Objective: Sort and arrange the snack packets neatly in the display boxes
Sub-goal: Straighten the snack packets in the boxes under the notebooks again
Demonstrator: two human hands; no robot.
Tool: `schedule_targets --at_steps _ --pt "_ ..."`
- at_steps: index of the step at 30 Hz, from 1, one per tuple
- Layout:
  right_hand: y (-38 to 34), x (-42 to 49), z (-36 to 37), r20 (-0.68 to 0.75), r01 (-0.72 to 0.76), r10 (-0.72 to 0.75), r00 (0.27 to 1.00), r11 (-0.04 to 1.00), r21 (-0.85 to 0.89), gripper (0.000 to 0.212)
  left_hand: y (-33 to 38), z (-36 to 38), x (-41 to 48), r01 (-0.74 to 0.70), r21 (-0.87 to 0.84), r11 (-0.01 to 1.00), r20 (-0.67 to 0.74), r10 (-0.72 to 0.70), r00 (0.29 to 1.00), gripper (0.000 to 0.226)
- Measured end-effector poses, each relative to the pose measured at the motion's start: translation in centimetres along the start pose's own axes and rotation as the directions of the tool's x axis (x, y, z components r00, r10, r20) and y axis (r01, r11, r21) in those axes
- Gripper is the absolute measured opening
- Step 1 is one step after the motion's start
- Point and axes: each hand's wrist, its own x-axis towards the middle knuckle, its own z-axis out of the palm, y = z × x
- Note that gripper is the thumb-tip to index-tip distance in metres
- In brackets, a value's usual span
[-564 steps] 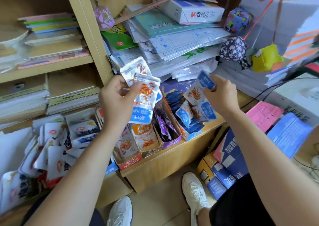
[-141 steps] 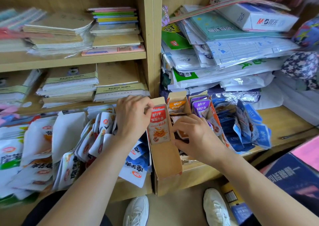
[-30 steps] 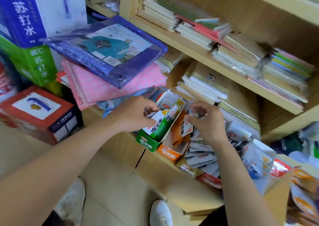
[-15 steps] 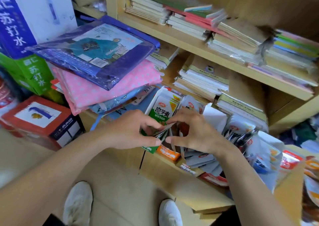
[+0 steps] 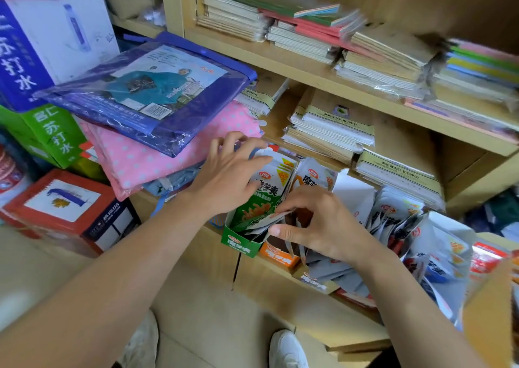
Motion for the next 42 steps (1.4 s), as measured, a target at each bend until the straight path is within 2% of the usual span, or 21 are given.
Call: schedule_targets --at_steps 4,10,13,16,18,21,25,27,29,30,31,32,34,36,37,38,39,41,42 --pt "0.2 0.1 0.2 0.008 0.020 -0.021 1.000 1.000 0.008 0.051 0.7 0.9 1.1 0.034 0.096 0.995 0.060 -0.039 0.997 0.061" --pt "0.1 -0.3 0.2 0.025 0.001 -0.001 1.000 1.000 0.001 0.059 0.4 0.8 2.5 0.087 -0.020 0.996 0.133 -0.083 0.988 0.035" --pt "0.2 -0.4 0.2 0.014 0.011 -0.011 1.000 1.000 -0.003 0.054 -0.1 0.5 2.5 0.055 -0.097 0.994 0.017 -0.053 0.998 0.017" --pt "0.3 -0.3 0.2 0.006 0.032 -0.031 0.999 0.999 -0.004 0.045 -0.1 0.0 2.5 0.047 -0.168 0.985 -0.196 -0.080 0.977 0.014" --pt "0.2 -0.3 0.2 0.006 0.041 -0.041 0.999 0.999 0.000 0.040 0.1 0.0 2.2 0.060 -0.200 0.978 -0.269 -0.114 0.956 0.014" --pt "0.1 -0.2 0.1 -0.001 0.057 -0.057 0.998 0.998 -0.031 0.034 0.3 1.2 1.3 0.056 -0.223 0.973 -0.216 -0.105 0.971 0.018" --pt "0.2 -0.4 0.1 0.001 0.037 -0.037 0.999 0.999 -0.040 0.034 -0.2 1.5 1.0 0.127 -0.356 0.926 -0.098 -0.172 0.980 0.028" --pt "0.3 -0.6 0.2 0.000 0.019 -0.019 1.000 0.998 -0.054 0.038 -0.4 0.8 1.0 0.131 -0.368 0.920 -0.129 -0.190 0.973 0.033" --pt "0.2 -0.7 0.2 0.000 0.008 -0.008 1.000 0.998 -0.060 0.043 -0.1 -0.3 0.8 0.081 -0.387 0.919 -0.191 -0.166 0.967 0.025" --pt "0.2 -0.7 0.1 0.005 0.006 -0.006 1.000 0.998 -0.055 0.045 0.2 -0.9 0.6 0.064 -0.452 0.890 -0.162 -0.152 0.975 0.019" --pt "0.1 -0.6 0.1 0.012 0.008 -0.008 1.000 0.999 -0.050 0.046 0.6 -1.6 0.3 0.085 -0.557 0.826 -0.058 -0.141 0.988 0.014" --pt "0.1 -0.6 0.0 0.019 0.010 -0.009 1.000 0.999 -0.046 0.046 1.0 -2.3 0.1 0.149 -0.654 0.742 0.097 -0.113 0.989 0.016" --pt "0.1 -0.5 0.0 0.020 0.003 -0.002 1.000 0.999 -0.032 0.046 1.6 -3.6 -0.5 0.301 -0.711 0.635 0.393 0.004 0.919 0.031" --pt "0.1 -0.5 0.1 -0.018 -0.027 0.026 0.999 0.999 -0.028 0.043 1.8 -4.7 -1.2 0.341 -0.635 0.694 0.543 0.087 0.835 0.056" --pt "0.0 -0.5 0.2 -0.043 -0.047 0.045 0.998 0.998 -0.034 0.043 1.9 -5.0 -1.6 0.326 -0.566 0.757 0.585 0.090 0.806 0.066" --pt "-0.1 -0.5 0.2 -0.064 -0.064 0.061 0.996 0.997 -0.041 0.043 2.0 -5.2 -2.0 0.300 -0.502 0.811 0.603 0.079 0.794 0.066" --pt "-0.2 -0.5 0.3 -0.074 -0.077 0.073 0.995 0.996 -0.047 0.044 2.1 -5.3 -2.4 0.275 -0.471 0.838 0.578 0.058 0.814 0.054" --pt "-0.4 -0.3 0.4 -0.084 -0.093 0.088 0.993 0.994 -0.054 0.046 1.6 -5.1 -2.7 0.239 -0.459 0.856 0.432 -0.020 0.902 0.017" --pt "-0.4 -0.3 0.4 -0.085 -0.103 0.097 0.992 0.993 -0.058 0.046 1.0 -5.0 -2.9 0.242 -0.451 0.859 0.363 -0.071 0.929 0.023"
